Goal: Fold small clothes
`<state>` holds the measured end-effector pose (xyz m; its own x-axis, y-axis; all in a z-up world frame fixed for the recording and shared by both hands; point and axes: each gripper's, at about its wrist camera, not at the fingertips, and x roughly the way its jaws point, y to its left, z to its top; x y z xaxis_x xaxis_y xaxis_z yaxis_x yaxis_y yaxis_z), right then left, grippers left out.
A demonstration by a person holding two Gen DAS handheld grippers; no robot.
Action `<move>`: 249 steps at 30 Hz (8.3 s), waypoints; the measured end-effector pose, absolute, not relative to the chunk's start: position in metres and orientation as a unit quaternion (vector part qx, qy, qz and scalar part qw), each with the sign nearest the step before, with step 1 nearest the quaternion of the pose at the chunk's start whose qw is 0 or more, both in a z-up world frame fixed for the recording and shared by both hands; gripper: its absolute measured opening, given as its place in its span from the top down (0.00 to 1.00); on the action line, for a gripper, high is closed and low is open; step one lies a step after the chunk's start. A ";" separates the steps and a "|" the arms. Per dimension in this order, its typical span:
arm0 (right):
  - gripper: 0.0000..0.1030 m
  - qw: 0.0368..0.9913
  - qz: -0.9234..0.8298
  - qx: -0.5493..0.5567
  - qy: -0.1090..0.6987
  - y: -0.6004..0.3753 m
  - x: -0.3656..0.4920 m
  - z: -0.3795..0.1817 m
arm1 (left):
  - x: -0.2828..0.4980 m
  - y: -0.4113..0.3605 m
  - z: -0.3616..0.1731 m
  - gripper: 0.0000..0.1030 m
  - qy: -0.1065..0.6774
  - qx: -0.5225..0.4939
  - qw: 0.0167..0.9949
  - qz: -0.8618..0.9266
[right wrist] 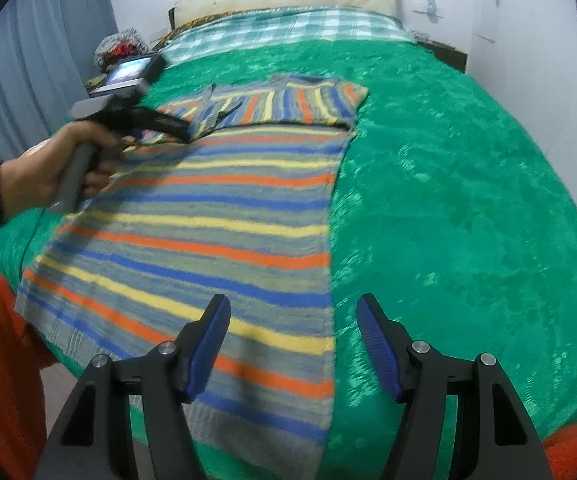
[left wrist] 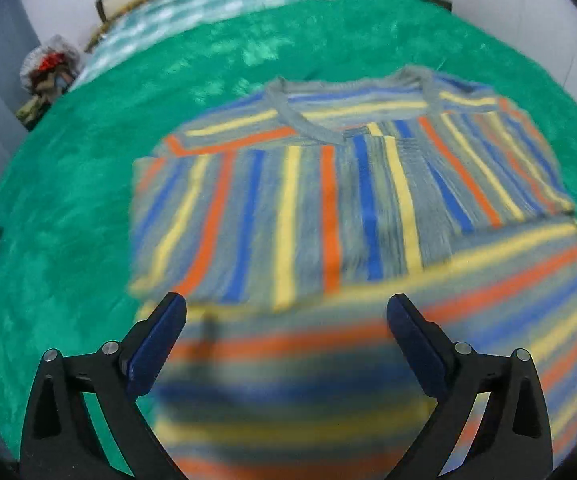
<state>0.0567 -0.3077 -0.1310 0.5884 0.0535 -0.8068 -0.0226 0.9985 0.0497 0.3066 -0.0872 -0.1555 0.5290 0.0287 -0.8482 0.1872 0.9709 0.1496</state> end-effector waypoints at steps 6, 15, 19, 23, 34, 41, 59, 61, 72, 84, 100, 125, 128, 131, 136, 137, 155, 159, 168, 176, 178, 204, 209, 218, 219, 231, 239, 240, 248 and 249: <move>0.36 0.889 -0.031 -0.024 0.457 -0.311 0.058 -0.129 | 0.206 -0.042 -0.159 0.02 0.490 0.076 0.867 -0.056; 0.36 0.880 -0.068 -0.074 0.463 -0.306 0.059 -0.137 | 0.135 -0.007 -0.190 0.02 0.480 0.022 0.877 -0.022; 0.36 0.875 -0.075 -0.088 0.470 -0.304 0.060 -0.142 | 0.137 -0.003 -0.186 0.02 0.478 0.028 0.878 -0.023; 0.36 0.873 -0.082 -0.099 0.471 -0.303 0.059 -0.145 | 0.135 0.004 -0.185 0.02 0.477 0.010 0.879 -0.019; 0.35 0.869 -0.089 -0.105 0.476 -0.305 0.057 -0.148 | 0.134 0.016 -0.184 0.02 0.472 0.006 0.881 -0.001; 0.35 0.868 -0.089 -0.107 0.477 -0.305 0.057 -0.148 | 0.134 0.019 -0.182 0.02 0.470 0.006 0.883 0.005; 0.35 0.866 -0.091 -0.111 0.478 -0.305 0.058 -0.151 | 0.134 0.027 -0.182 0.02 0.473 0.002 0.881 0.012; 0.35 0.867 -0.091 -0.111 0.478 -0.305 0.058 -0.150 | 0.134 0.027 -0.182 0.02 0.473 0.003 0.881 0.012; 0.35 0.867 -0.088 -0.109 0.478 -0.304 0.057 -0.149 | 0.134 0.026 -0.182 0.02 0.477 0.006 0.879 0.010; 0.38 0.791 0.043 0.215 0.571 -0.376 0.048 -0.140 | 0.098 0.025 -0.188 0.10 0.556 0.027 0.825 -0.097; 0.95 0.754 0.122 0.307 0.568 -0.352 0.069 -0.138 | 0.134 0.045 -0.151 0.94 0.595 -0.111 0.780 -0.159; 0.95 0.803 0.065 0.355 0.475 -0.420 0.420 -0.173 | 0.509 0.021 -0.173 0.84 0.568 -0.165 0.797 -0.120; 0.89 0.799 0.057 0.411 0.435 -0.438 0.436 -0.189 | 0.536 0.036 -0.171 0.84 0.549 -0.221 0.798 -0.115; 0.85 0.804 0.030 0.441 0.398 -0.453 0.444 -0.188 | 0.549 0.042 -0.158 0.76 0.526 -0.219 0.818 -0.080; 0.85 0.842 0.022 0.350 0.410 -0.441 0.443 -0.158 | 0.529 0.052 -0.135 0.21 0.498 -0.175 0.848 -0.047; 0.85 0.850 0.031 0.312 0.424 -0.431 0.436 -0.148 | 0.522 0.054 -0.136 0.21 0.504 -0.169 0.845 -0.052; 0.97 0.797 0.171 0.224 0.534 -0.375 0.280 -0.163 | 0.356 0.044 -0.158 0.95 0.532 -0.088 0.810 -0.230; 0.97 0.796 0.182 0.200 0.542 -0.382 0.265 -0.143 | 0.339 0.047 -0.155 0.95 0.544 -0.027 0.794 -0.270; 0.87 0.777 0.131 0.179 0.588 -0.382 0.274 -0.173 | 0.327 0.058 -0.158 0.52 0.579 0.001 0.783 -0.228; 0.55 0.842 0.084 0.108 0.522 -0.383 0.250 -0.117 | 0.326 0.099 -0.128 0.21 0.515 -0.090 0.837 -0.161; 0.55 0.845 0.083 0.124 0.514 -0.381 0.246 -0.112 | 0.347 0.101 -0.141 0.21 0.523 -0.114 0.831 -0.148; 0.54 0.854 0.049 0.184 0.485 -0.369 0.190 -0.167 | 0.516 0.030 -0.156 0.96 0.502 -0.084 0.844 -0.170; 0.53 0.857 0.040 0.173 0.483 -0.364 0.190 -0.169 | 0.525 0.037 -0.170 0.67 0.541 -0.080 0.829 -0.118; 0.53 0.863 0.039 0.148 0.481 -0.360 0.187 -0.159 | 0.412 0.064 -0.107 0.43 0.446 -0.128 0.878 -0.116; 0.53 0.865 0.042 0.143 0.478 -0.358 0.188 -0.154 | 0.400 0.057 -0.102 0.43 0.438 -0.115 0.883 -0.126; 0.47 0.884 0.094 0.067 0.452 -0.305 0.274 -0.130 | 0.350 -0.016 -0.183 0.39 0.490 0.038 0.859 -0.144; 0.44 0.870 0.066 0.111 0.476 -0.330 0.243 -0.137 | 0.272 -0.008 -0.129 0.08 0.435 0.033 0.890 -0.133; 0.39 0.878 0.058 0.110 0.463 -0.334 0.227 -0.129 | 0.263 -0.008 -0.130 0.08 0.435 0.033 0.890 -0.136; 0.34 0.881 0.003 0.132 0.455 -0.362 0.141 -0.135 | 0.187 -0.040 -0.163 0.08 0.460 0.072 0.875 -0.133; 0.34 0.879 -0.003 0.143 0.455 -0.366 0.134 -0.138 | 0.187 -0.044 -0.164 0.08 0.463 0.074 0.873 -0.133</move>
<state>0.1337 -0.3657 -0.1380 0.5859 0.1245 -0.8008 0.1365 0.9588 0.2490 0.1869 -0.0444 -0.1636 0.5360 -0.1641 -0.8281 0.3004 0.9538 0.0055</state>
